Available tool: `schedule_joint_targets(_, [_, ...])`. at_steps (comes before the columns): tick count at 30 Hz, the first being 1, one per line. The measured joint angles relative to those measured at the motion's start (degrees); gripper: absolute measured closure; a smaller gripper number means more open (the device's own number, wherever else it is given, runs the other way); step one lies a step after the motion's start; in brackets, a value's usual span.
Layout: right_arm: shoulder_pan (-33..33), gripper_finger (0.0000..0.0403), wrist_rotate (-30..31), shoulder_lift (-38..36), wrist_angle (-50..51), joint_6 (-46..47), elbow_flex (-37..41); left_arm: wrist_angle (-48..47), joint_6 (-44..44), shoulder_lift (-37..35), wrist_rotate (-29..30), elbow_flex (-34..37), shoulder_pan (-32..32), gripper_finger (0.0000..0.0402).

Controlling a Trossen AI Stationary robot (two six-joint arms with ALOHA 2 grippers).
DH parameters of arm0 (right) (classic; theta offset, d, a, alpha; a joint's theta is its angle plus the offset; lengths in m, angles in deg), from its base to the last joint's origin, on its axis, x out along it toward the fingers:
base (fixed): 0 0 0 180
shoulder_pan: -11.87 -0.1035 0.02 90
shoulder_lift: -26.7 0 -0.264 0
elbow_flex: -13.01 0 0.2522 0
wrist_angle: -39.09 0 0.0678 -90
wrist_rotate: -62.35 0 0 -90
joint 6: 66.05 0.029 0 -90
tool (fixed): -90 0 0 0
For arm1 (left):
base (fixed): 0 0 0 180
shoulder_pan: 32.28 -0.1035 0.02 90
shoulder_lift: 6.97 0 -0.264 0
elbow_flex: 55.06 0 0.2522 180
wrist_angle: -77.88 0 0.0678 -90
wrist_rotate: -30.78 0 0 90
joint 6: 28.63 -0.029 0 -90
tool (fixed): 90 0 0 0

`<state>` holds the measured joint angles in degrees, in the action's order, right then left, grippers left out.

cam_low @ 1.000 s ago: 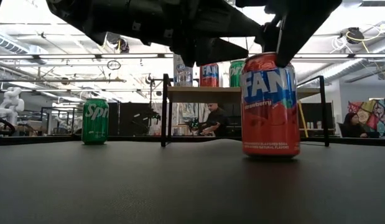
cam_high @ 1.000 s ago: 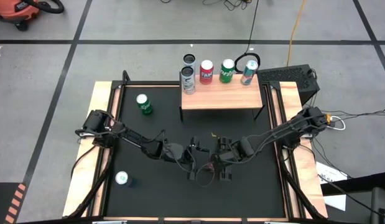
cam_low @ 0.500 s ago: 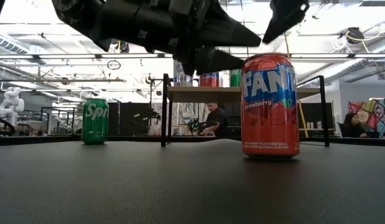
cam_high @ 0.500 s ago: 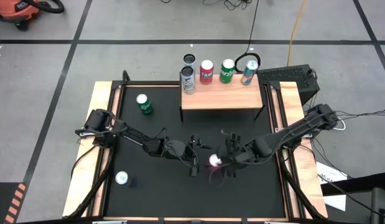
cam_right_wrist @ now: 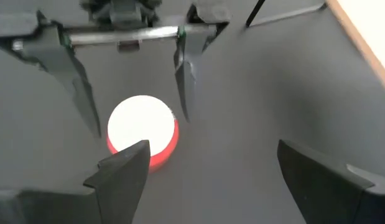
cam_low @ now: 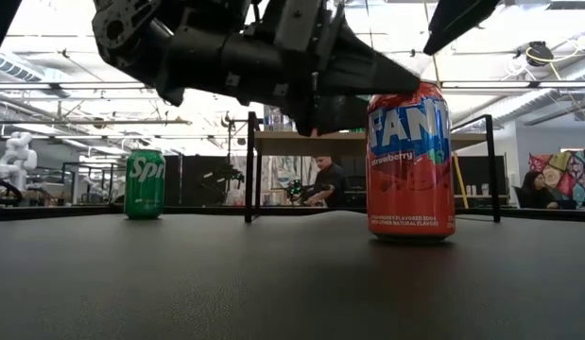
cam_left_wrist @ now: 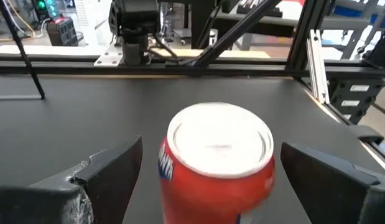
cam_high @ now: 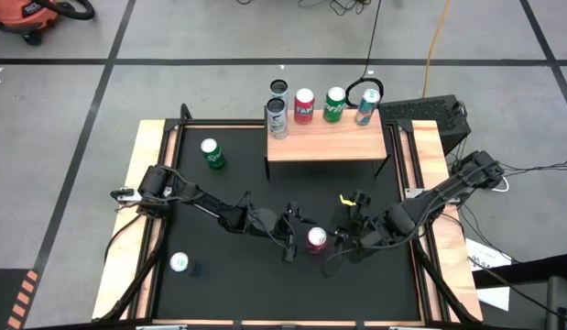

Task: Place canned beverage on shelf
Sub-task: Put the orange soda can on the shelf aligned with the other orange soda can

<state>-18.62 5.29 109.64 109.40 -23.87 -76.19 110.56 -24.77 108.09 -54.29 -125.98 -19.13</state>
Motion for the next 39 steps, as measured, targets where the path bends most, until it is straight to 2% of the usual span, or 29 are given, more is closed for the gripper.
schedule_joint_targets(11, [-1.93, 0.0064, 4.30, 0.00, 1.86, 3.52, 0.00, -1.85, -1.36, 2.91, -0.22, -3.49, -0.07, 0.0026])
schedule_joint_targets(16, [-4.33, 0.0064, 10.65, -0.07, 4.92, 8.29, 0.91, -3.06, -1.27, 2.91, 0.09, -3.49, -0.07, 0.0087])
schedule_joint_targets(19, [-5.74, 0.0064, 12.15, -0.07, 4.58, 12.41, 4.24, -2.86, -1.18, 2.91, 0.51, -3.49, -0.07, 0.0130])
schedule_joint_targets(20, [-6.06, 0.0064, 12.22, -0.04, 3.71, 13.81, 5.92, -2.77, -1.18, 2.91, 0.84, -3.49, -0.05, 0.0132])
schedule_joint_targets(25, [-7.24, 0.0064, 11.67, 0.02, -7.81, 19.60, 17.57, -5.83, -1.58, 0.54, 2.70, -3.44, -0.21, 0.0132])
schedule_joint_targets(30, [-7.70, 0.0064, 9.79, 0.02, -24.96, 20.33, 28.40, -15.71, -6.26, -8.99, 9.08, -3.44, -1.72, 0.0132])
schedule_joint_targets(35, [-7.65, 0.0064, 10.36, 0.02, -34.90, 17.54, 33.14, -18.28, -8.74, -18.71, 10.42, -3.55, -8.69, 0.0132])
schedule_joint_targets(39, [-7.62, 0.0064, 12.19, -0.01, -38.01, 14.14, 33.40, -18.27, -8.69, -20.87, 7.59, -4.06, -16.66, 0.0132])
